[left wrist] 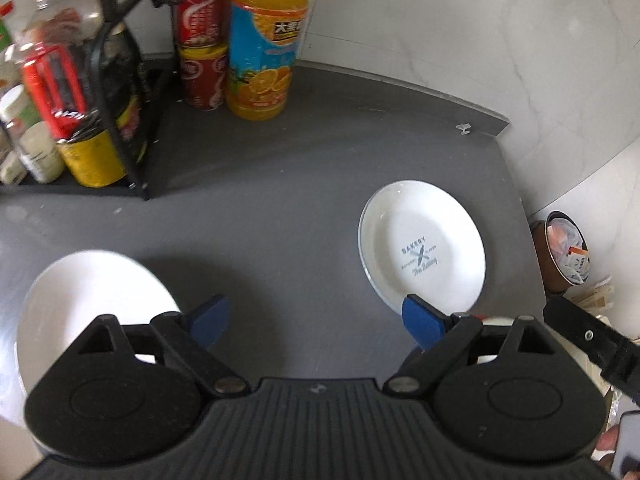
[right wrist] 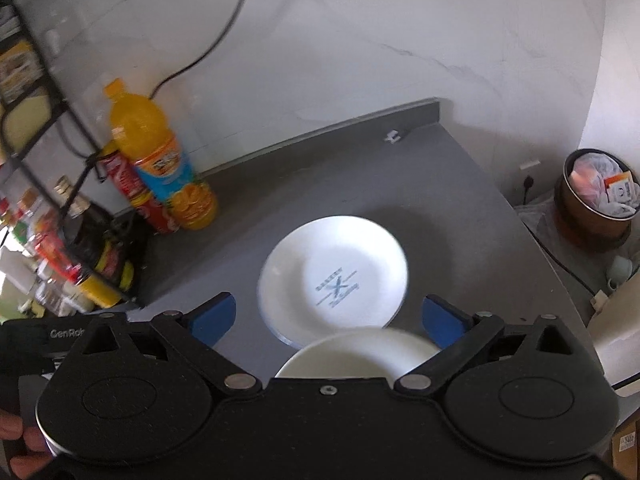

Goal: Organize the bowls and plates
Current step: 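Move both grippers toward the rim of the white 'BAKERY' plate, then close both grippers on the rim of the 'BAKERY' plate and lift it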

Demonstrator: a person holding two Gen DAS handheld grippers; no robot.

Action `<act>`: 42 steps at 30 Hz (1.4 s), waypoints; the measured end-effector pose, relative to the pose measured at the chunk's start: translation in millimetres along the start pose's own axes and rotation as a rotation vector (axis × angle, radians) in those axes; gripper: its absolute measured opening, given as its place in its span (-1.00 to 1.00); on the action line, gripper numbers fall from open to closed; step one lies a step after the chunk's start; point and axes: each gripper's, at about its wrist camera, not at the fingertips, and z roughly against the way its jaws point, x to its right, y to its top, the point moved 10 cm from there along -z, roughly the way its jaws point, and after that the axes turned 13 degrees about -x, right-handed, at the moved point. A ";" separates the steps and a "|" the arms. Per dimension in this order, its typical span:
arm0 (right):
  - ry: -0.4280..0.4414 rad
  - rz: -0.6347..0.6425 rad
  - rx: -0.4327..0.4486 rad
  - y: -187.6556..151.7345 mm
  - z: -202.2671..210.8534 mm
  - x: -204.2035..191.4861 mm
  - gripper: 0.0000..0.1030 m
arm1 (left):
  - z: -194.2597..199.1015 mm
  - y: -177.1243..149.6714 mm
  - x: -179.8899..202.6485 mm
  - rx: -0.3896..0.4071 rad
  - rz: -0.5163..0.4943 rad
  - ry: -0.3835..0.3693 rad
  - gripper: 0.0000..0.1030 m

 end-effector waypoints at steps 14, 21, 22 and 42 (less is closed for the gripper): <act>-0.063 -0.112 -0.168 30.8 -78.6 40.2 0.39 | -85.2 51.2 27.1 -0.100 -0.053 -0.028 0.37; -0.081 -0.135 -0.264 38.2 -110.5 65.8 0.28 | -121.9 61.5 28.3 -0.158 -0.035 -0.022 0.06; -0.079 -0.139 -0.277 39.1 -115.3 68.7 0.24 | -125.9 62.8 28.9 -0.165 -0.035 -0.021 0.03; 0.059 -0.233 -0.446 31.3 -176.1 96.7 -0.61 | -161.9 79.1 34.6 -0.265 0.038 -0.090 -0.60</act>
